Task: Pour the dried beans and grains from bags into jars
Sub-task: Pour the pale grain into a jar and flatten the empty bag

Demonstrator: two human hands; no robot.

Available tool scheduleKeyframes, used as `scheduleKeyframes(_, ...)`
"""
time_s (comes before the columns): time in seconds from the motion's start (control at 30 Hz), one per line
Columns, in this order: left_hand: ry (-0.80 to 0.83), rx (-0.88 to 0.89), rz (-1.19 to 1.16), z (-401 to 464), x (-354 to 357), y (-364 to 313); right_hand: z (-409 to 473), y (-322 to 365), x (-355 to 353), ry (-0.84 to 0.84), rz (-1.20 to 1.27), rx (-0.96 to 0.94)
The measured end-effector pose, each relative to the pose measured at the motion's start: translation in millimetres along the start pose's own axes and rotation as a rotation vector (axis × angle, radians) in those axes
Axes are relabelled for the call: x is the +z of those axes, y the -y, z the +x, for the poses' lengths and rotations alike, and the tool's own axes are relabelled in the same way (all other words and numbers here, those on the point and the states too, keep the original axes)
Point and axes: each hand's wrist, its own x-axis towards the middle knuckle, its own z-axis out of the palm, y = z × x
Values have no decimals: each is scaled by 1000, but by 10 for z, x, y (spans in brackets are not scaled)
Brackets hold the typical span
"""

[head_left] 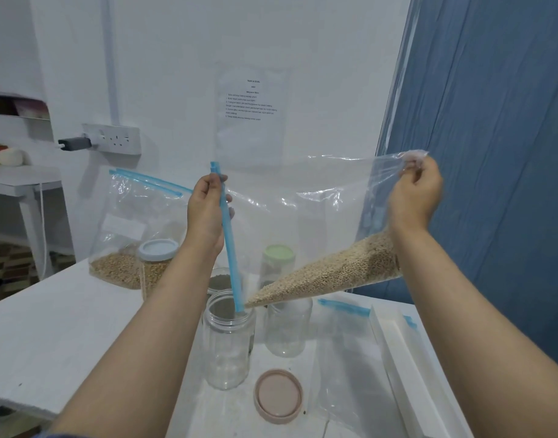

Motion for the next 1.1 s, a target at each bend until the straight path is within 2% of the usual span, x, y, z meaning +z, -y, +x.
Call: scheduleKeyframes(1.1, -15, -13, -70, 20, -67, 35, 12, 237, 79, 47, 69, -49)
